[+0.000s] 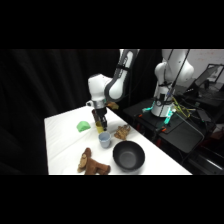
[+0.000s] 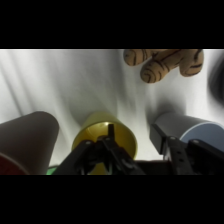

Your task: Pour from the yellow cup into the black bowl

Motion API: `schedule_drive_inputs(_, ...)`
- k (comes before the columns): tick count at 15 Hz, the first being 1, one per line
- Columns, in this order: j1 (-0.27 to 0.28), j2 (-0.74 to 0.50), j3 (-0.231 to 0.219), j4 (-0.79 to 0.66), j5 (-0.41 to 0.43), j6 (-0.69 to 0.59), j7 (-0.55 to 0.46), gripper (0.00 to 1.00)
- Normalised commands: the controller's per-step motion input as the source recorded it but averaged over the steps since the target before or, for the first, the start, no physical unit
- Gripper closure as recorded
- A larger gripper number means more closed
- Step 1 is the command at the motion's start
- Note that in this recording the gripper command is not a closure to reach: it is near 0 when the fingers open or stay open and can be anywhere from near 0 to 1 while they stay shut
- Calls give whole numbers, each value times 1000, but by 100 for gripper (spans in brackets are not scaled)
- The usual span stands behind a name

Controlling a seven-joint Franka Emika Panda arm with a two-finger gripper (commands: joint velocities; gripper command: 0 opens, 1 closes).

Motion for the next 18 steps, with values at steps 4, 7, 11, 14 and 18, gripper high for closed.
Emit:
schedule_drive_inputs(4, -79, 22, 70, 80, -31, 45, -4, 66)
schedule_drive_inputs(7, -46, 23, 45, 59, -59, 38, 42, 19)
schedule_drive_inputs(11, 67, -175, -65, -48, -220, 0, 212, 17)
schedule_drive_inputs(14, 167, -494, -143, -167, -324, -127, 316, 15)
schedule_drive_inputs(18, 197, -521, -117, -129, -346, -296, 356, 15)
